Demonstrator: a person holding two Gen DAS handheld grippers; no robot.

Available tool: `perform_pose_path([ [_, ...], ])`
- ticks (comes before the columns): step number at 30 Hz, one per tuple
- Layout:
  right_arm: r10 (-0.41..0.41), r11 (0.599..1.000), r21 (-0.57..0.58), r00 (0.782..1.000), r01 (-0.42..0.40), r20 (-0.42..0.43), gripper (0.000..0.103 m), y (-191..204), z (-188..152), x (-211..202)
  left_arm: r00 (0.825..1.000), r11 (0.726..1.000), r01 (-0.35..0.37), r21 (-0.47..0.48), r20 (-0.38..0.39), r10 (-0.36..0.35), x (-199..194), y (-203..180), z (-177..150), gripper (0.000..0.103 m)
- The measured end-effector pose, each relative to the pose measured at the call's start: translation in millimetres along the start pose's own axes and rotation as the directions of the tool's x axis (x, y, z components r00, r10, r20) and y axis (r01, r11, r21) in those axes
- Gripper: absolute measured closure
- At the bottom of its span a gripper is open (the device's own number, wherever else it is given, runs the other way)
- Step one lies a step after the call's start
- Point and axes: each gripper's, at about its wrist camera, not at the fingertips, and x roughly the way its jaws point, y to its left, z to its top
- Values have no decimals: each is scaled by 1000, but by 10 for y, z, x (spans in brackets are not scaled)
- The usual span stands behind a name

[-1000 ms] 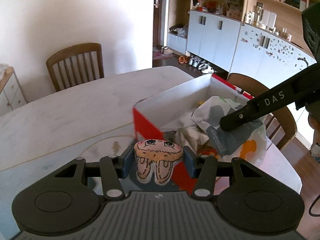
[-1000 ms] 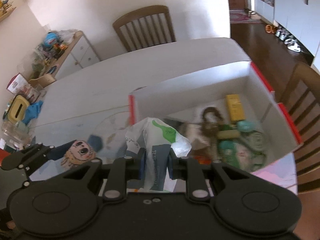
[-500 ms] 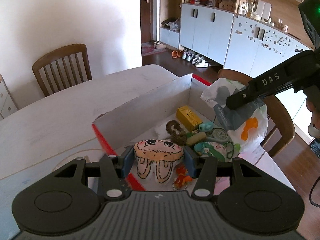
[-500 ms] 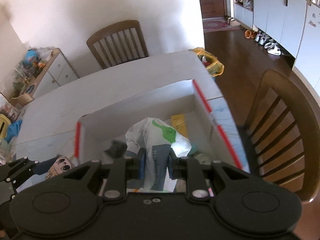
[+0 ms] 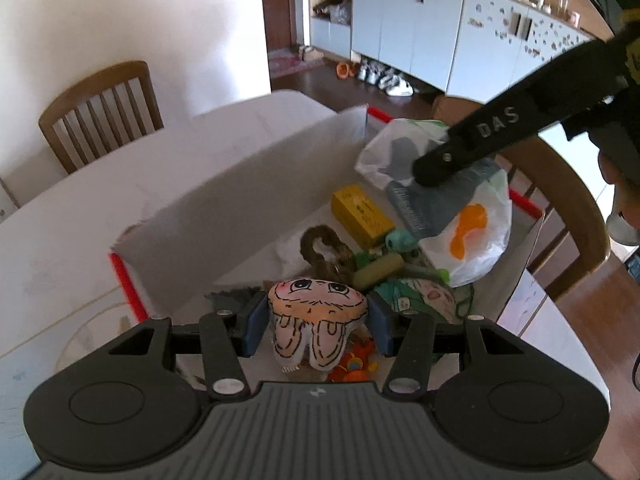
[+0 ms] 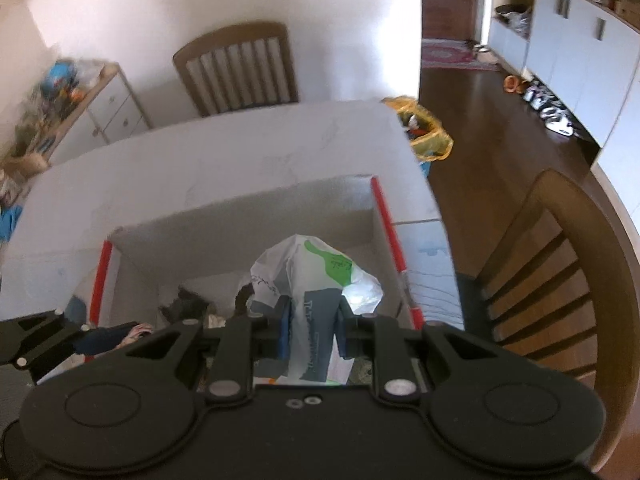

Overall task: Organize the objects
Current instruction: 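Carry the cartoon toy and wipe pack with both tools over the box, then lower both tools into the box and open them to drop the items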

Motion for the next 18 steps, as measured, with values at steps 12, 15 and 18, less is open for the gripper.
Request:
perform_pose_path([
  [12, -23, 999, -43, 996, 19, -91, 82, -5, -55, 431, 995, 999, 22, 33, -102, -19, 351, -131, -118, 51],
  [15, -28, 999, -40, 994, 23, -106, 82, -25, -79, 493, 992, 999, 20, 30, -125, -16, 406, -136, -125, 51],
  [18, -33, 999, -38, 993, 29, -115, 82, -38, -91, 538, 988, 999, 14, 28, -152, -10, 446, -163, -157, 51],
])
